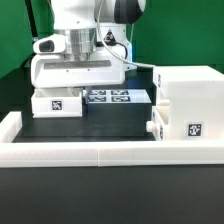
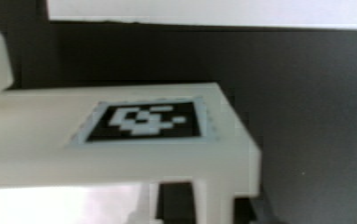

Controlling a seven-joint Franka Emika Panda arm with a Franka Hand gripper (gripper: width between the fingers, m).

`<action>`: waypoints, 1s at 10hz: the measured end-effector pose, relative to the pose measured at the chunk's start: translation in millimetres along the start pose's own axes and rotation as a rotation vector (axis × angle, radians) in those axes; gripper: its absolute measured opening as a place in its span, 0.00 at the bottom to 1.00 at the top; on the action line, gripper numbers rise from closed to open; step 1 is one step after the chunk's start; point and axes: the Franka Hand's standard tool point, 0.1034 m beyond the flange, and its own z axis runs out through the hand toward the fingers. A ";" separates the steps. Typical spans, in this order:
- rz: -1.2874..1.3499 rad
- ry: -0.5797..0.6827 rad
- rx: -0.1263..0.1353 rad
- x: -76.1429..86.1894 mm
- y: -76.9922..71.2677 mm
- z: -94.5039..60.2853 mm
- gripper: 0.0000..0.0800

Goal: Assemble drawer

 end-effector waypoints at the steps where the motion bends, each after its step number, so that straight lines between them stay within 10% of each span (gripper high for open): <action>1: 0.000 0.000 0.000 0.0 0.0 0.0 0.05; 6: -0.021 -0.010 0.005 0.7 -2.8 -1.2 0.05; 10: -0.146 -0.040 0.034 26.1 -15.6 -35.5 0.05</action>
Offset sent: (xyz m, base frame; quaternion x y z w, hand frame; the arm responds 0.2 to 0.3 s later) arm 0.0000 0.0000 0.0000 0.0000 0.0000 0.0000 1.0000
